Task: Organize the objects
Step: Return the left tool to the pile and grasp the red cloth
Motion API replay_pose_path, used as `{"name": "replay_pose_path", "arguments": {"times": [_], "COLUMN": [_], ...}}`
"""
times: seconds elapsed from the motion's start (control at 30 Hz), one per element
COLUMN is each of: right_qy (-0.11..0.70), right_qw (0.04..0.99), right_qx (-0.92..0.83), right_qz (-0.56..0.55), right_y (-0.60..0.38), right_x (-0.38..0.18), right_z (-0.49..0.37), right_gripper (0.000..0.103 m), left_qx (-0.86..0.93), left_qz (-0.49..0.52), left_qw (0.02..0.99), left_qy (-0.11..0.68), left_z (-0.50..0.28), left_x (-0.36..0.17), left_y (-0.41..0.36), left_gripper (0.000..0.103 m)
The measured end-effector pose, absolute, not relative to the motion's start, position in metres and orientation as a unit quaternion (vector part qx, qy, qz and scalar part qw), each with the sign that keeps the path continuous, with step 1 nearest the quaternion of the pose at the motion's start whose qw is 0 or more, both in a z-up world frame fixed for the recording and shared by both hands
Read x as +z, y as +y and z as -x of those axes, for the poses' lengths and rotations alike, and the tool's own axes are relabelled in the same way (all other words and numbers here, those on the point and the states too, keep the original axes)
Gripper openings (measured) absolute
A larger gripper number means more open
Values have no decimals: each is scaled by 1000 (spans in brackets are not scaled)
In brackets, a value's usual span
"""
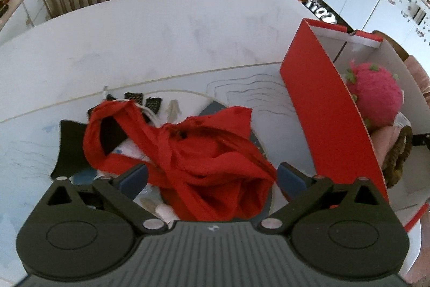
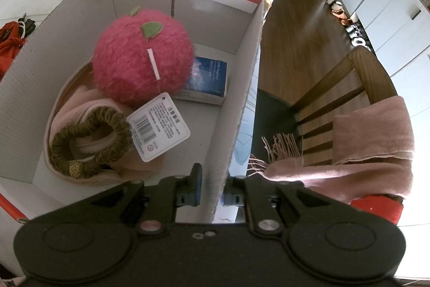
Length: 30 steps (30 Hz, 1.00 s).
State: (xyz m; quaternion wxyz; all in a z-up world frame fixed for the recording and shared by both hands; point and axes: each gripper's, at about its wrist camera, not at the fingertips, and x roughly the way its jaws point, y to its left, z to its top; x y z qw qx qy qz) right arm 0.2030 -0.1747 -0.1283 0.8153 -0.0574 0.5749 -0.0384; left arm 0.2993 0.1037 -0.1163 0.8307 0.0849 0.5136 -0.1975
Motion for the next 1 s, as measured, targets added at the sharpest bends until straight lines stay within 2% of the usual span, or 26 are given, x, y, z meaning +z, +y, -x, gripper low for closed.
{"name": "replay_pose_path", "arguments": {"times": [0.63, 0.73, 0.8, 0.93, 0.97, 1.0], "right_qy": [576, 576, 576, 576, 576, 576], "right_qw": [815, 815, 815, 815, 815, 815], "right_qx": [-39, -39, -39, -39, -39, -40], "right_qz": [57, 56, 55, 55, 55, 55], "right_y": [-174, -175, -175, -175, -175, -175], "right_x": [-131, -132, -132, -133, -134, -134], "right_z": [-204, -204, -204, -204, -204, -204], "right_gripper": [13, 13, 13, 13, 13, 13], "left_qx": [-119, -118, -117, -116, -120, -120], "left_qz": [-132, -112, -115, -108, -102, -99], "left_qw": [811, 813, 813, 813, 814, 814], "left_qy": [558, 559, 559, 560, 560, 559], "left_z": [-339, -338, -337, -334, -333, -332], "left_x": [-168, -167, -167, -163, -161, -158], "left_y": [66, 69, 69, 74, 76, 78], "left_gripper": [103, 98, 80, 53, 39, 32]}}
